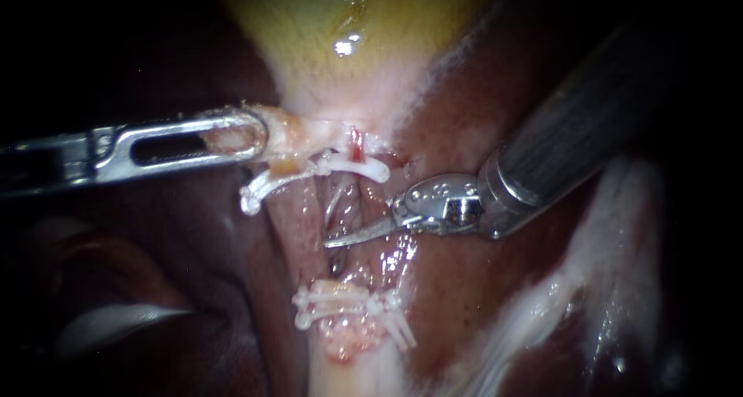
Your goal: Go back from the cut right tube
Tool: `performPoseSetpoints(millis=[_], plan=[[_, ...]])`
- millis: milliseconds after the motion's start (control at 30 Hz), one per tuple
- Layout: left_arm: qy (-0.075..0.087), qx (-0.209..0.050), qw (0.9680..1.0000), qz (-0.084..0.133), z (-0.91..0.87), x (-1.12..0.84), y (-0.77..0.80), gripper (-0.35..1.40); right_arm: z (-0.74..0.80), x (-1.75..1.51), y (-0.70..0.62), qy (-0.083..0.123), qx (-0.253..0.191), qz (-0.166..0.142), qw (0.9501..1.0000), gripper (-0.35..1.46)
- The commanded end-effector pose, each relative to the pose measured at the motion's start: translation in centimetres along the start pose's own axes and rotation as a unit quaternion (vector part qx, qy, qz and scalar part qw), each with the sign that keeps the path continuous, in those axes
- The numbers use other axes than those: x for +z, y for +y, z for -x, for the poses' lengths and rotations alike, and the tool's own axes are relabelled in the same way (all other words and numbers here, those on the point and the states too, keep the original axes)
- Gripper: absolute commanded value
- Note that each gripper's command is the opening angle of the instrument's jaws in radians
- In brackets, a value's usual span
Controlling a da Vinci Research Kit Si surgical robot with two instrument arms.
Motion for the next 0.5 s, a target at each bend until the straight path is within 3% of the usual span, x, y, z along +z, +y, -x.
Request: performPoseSetpoints(millis=[33,267,400,500], plan=[[0.000,0.000,1.0000,0.000,0.00,0.00,0.00,-0.35,0.00,0.00,-0.01,0.001,0.001,0.000,1.0000,-0.35],[0.000,0.000,1.0000,0.000,0.00,0.00,0.00,-0.35,-0.01,0.00,-0.02,0.001,0.001,0.004,1.0000,-0.35],[0.000,0.000,1.0000,0.000,0.00,-0.01,0.00,-0.35,-0.04,0.00,-0.05,0.004,0.001,0.007,1.0000,0.47],[0.000,0.000,1.0000,0.000,0.00,-0.01,0.00,-0.35,-0.05,0.01,-0.08,0.007,0.001,0.014,0.9999,0.91]])
